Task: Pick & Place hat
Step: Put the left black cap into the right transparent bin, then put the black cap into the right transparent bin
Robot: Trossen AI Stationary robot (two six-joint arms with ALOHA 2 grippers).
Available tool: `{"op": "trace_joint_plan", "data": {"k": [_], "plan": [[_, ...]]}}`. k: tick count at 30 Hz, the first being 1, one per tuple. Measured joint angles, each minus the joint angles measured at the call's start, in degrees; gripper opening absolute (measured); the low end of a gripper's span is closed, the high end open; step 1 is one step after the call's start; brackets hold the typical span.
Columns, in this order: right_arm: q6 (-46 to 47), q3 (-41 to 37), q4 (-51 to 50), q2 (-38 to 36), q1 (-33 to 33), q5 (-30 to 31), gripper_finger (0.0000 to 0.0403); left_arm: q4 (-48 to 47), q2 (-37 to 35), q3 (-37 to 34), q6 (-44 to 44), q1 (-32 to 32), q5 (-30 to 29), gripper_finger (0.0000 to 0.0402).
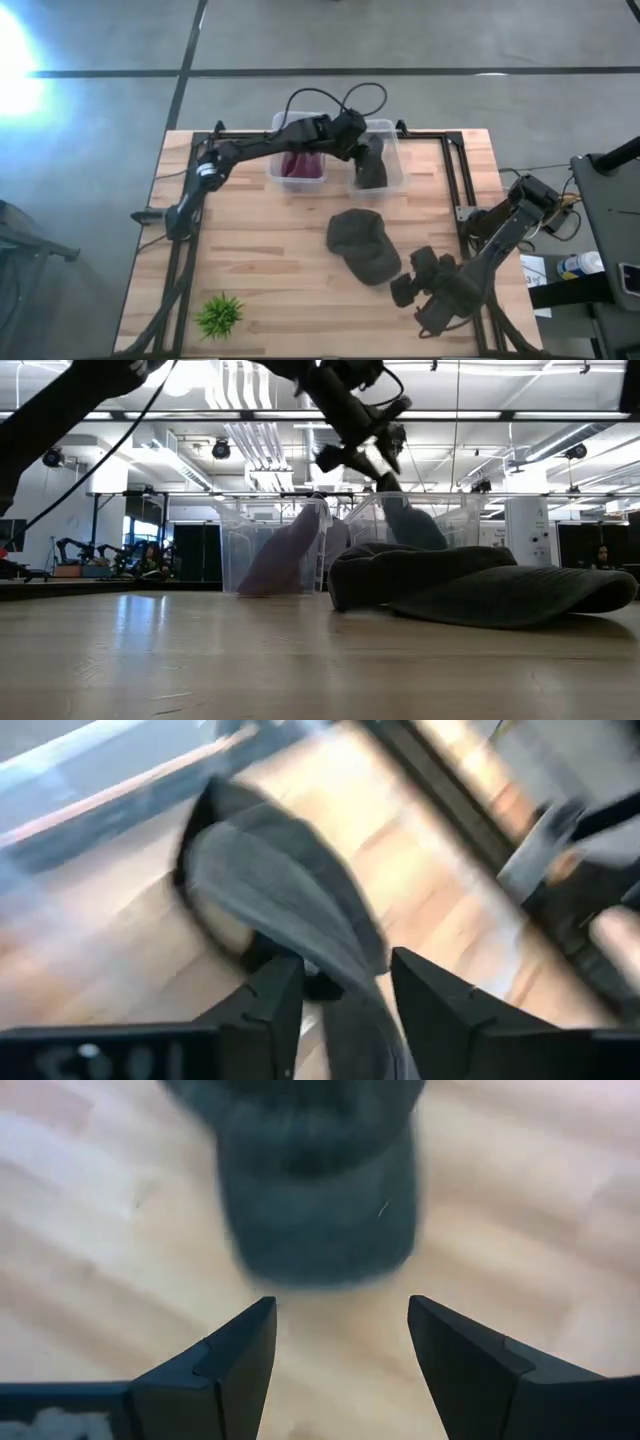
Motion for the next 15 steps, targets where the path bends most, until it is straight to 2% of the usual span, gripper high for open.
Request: {"op": "trace_joint_plan", "data": {"k": [4, 7, 11, 15], "plan": [[4.7, -8.9, 21.3, -1.8, 1.0, -1.2, 0.0224, -7.4, -3.7, -0.5, 8.4, -1.2, -0.5, 0.0173], [8.1, -14.4, 33.7, -1.2, 1.4, -1.2, 0.0224, -7.8, -9.1, -2.2, 16.1, -4.6, -0.1, 0.0177], [14.1, -16.9, 36.4, 1.4, 2.0, -1.4, 0.0224, -6.8, -16.3, -7.3, 20.0, -9.2, -2.2, 0.0178], [14.7, -16.9, 36.6, 3.5, 1.9, -0.2, 0.0224, -5.1, -23.1, -15.1, 19.1, -13.3, -4.8, 0.0178]]}}
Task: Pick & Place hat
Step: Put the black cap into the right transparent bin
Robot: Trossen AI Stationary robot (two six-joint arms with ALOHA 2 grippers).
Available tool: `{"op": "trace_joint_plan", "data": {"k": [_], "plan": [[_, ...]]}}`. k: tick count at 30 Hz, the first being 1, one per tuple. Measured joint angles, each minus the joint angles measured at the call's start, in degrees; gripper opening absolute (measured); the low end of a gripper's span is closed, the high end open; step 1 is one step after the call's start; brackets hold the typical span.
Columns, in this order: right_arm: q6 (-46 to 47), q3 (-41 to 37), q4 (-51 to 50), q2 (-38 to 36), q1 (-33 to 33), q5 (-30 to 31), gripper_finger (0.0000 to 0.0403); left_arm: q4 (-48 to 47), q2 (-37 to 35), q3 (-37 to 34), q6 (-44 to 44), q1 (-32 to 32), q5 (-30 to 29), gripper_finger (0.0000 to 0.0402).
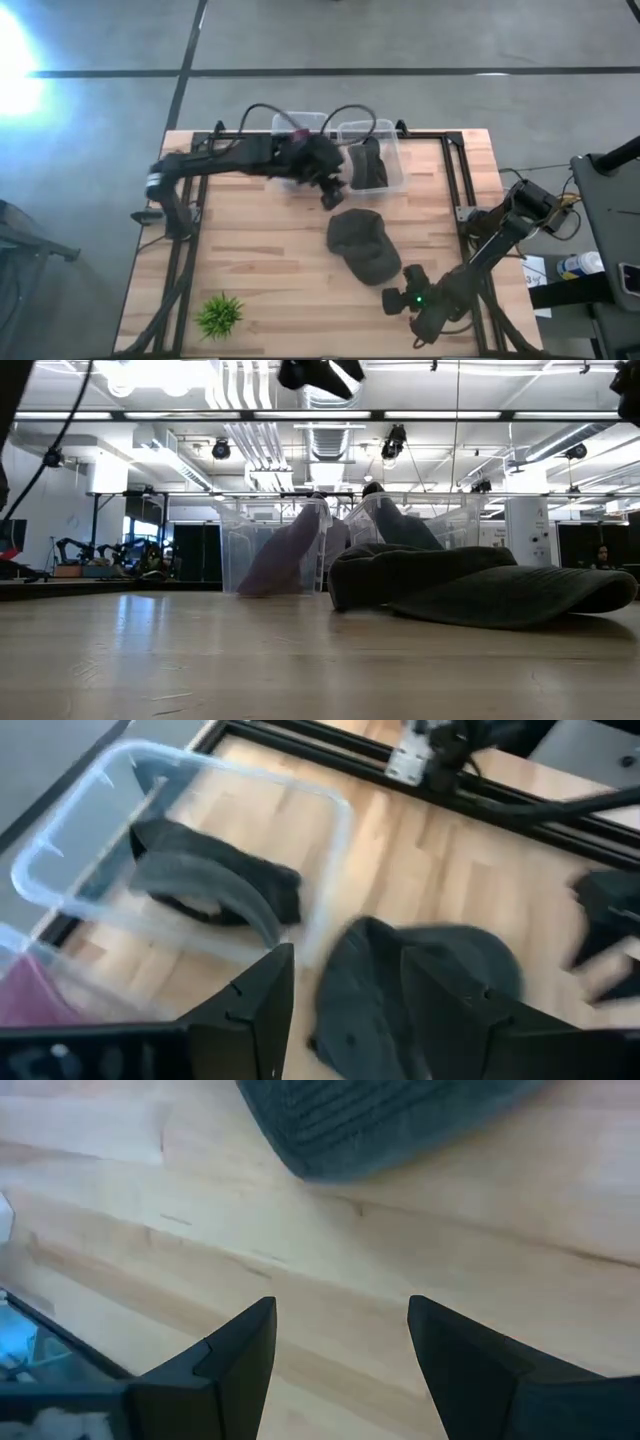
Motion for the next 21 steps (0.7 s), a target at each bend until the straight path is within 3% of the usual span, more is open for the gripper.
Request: {"op": "trace_joint_plan", "data": {"k": [7, 14, 21], "plan": [[-0.1, -1.6, -2.0, 2.1, -2.1, 6.3, 0.0224, 5.6, -11.6, -17.0, -6.3, -5.8, -2.3, 0.0178], [-0.6, -3.6, -1.9, 2.0, -5.1, 9.6, 0.0224, 14.7, -20.3, -31.3, -14.2, -7.4, -2.3, 0.0178], [-3.5, -4.1, -1.8, 2.0, -7.9, 16.9, 0.0224, 19.2, -25.3, -38.2, -20.1, -7.4, -2.4, 0.0178]]}}
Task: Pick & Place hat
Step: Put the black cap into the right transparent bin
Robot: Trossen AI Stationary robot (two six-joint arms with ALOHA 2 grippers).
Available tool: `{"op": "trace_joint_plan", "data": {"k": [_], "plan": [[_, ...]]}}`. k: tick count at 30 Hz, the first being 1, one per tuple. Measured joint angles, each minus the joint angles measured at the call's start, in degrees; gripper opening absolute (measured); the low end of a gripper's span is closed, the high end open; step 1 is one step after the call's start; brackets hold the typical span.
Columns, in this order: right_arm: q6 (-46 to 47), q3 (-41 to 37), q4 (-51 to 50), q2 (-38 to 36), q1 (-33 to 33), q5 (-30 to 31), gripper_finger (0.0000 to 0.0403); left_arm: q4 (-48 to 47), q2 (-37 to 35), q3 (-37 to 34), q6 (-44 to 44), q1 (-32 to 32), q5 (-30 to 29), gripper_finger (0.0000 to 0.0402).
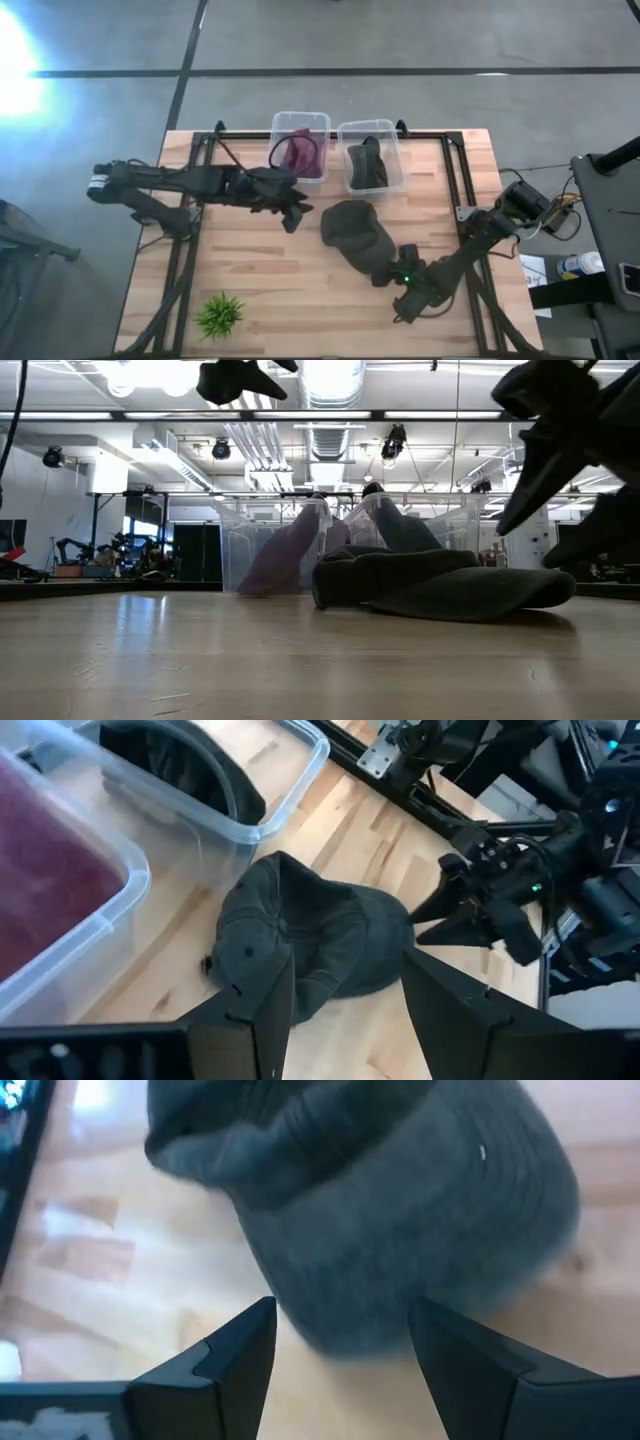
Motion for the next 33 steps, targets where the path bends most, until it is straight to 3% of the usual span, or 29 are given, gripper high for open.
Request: {"op": "trace_joint_plan", "data": {"k": [3, 6, 9, 12, 16, 19, 22, 29, 33], "plan": [[1.3, -1.0, 0.7, 1.3, -1.6, -0.1, 0.0224, -0.8, -0.6, -0.6, -0.5, 0.0, 0.0, 0.0178], [2.8, -2.5, 6.7, 1.9, -3.5, -4.0, 0.0224, -0.9, -0.6, -0.6, -0.9, 0.0, 0.1, 0.0178], [1.3, -2.2, 9.7, 1.9, -3.6, -0.6, 0.0224, -1.5, -0.4, -0.6, -1.5, -0.1, 0.1, 0.0178], [-1.9, -0.7, 9.4, 0.0, -3.3, -1.0, 0.0224, -1.8, -0.4, -0.6, -1.5, -0.1, 0.1, 0.0178], [-5.1, 0.7, 9.0, -1.8, -1.8, -8.1, 0.0224, -1.3, -0.2, -1.2, -1.3, -0.4, 0.1, 0.0178], [-1.1, 0.9, 7.7, -1.4, 0.3, -13.1, 0.0224, 0.1, 1.1, -1.3, -0.6, -0.8, 0.1, 0.0178], [3.3, 0.8, 6.8, 0.6, 2.3, -13.8, 0.0224, 1.2, 3.9, -1.3, -0.4, -1.8, 0.4, 0.0178], [3.1, 1.2, 6.7, 2.8, 1.2, -9.0, 0.0224, 4.4, 13.4, -1.3, 3.3, -6.5, 2.1, 0.0178], [3.0, 0.9, 5.8, 3.0, 0.7, -5.6, 0.0224, 4.7, 18.7, -0.1, 5.8, -7.6, -1.9, 0.0178]]}}
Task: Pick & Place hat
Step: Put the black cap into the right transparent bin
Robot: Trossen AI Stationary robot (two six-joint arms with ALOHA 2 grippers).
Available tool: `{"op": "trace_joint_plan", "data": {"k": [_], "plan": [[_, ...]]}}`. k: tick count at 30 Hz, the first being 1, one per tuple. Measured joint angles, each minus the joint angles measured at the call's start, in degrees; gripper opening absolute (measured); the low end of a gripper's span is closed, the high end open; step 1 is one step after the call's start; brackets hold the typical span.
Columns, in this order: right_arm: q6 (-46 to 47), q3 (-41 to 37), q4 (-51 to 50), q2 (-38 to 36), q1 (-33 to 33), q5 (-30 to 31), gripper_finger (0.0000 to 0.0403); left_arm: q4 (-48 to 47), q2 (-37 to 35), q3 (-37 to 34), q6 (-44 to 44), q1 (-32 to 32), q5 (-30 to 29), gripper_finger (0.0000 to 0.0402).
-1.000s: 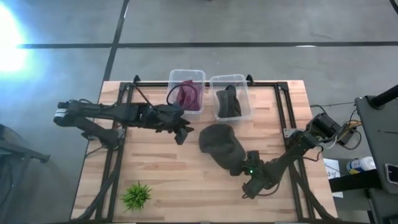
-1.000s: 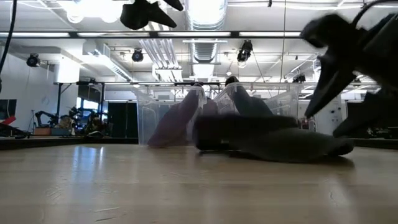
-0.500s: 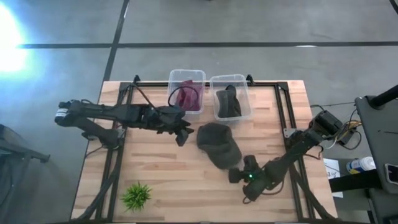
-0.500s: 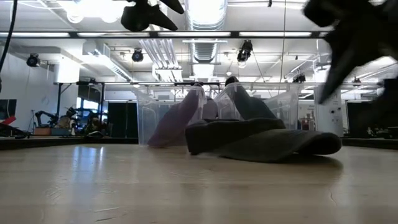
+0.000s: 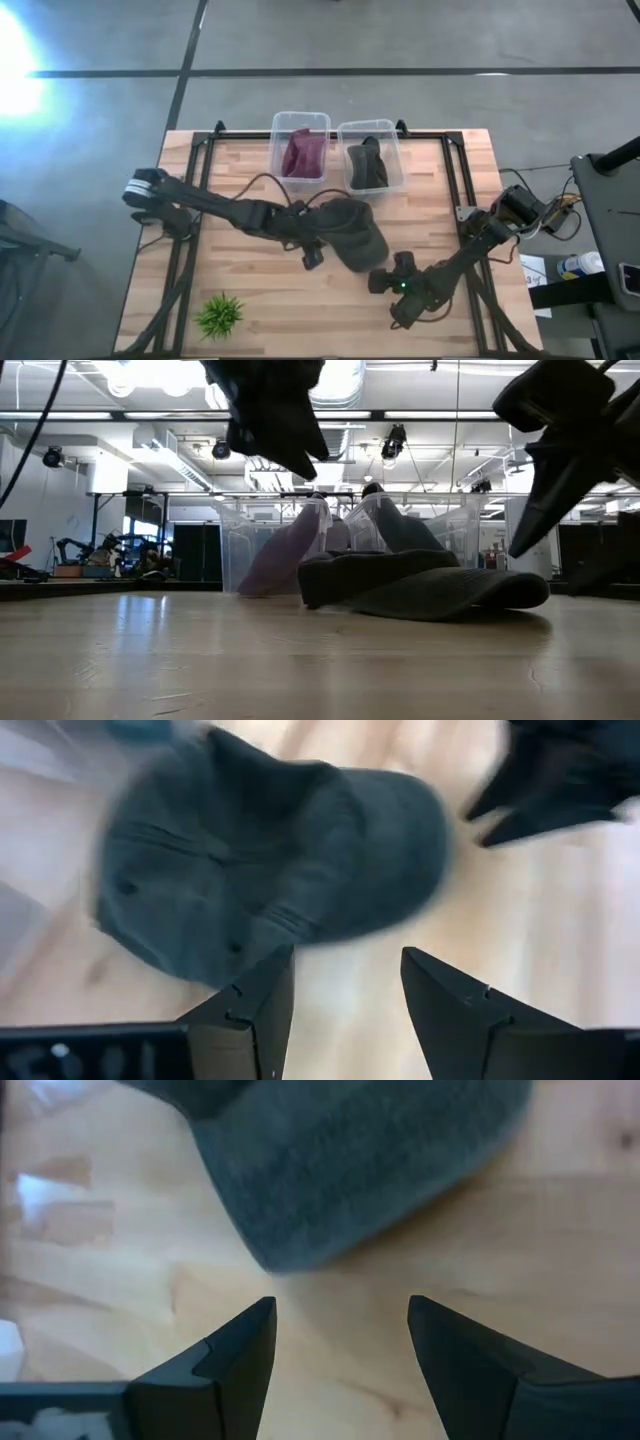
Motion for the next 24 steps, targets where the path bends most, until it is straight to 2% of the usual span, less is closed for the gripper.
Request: {"op": "trace_joint_plan", "data": {"k": [5, 10, 13, 16, 24], "plan": [[-0.3, -0.2, -0.1, 0.0, -1.6, 3.0, 0.0224, 2.5, 4.8, 2.0, 5.3, 0.3, -9.7, 0.0178], [-0.7, -0.2, 0.0, 0.0, -2.7, 4.6, 0.0224, 8.8, 8.8, 2.2, 9.4, 1.0, -9.8, 0.0178], [-1.0, -0.3, -0.1, 0.1, -3.4, 5.6, 0.0224, 10.0, 11.6, 2.2, 8.8, 1.5, -9.6, 0.0178], [-1.6, -0.6, -0.1, 0.1, -4.1, 6.0, 0.0224, 9.8, 14.6, 2.2, 6.8, 2.0, -7.6, 0.0178], [-4.7, -0.9, -0.2, 0.1, -6.0, 7.0, 0.0224, 15.8, 22.5, 2.5, -2.7, 1.9, 4.1, 0.0178]]}}
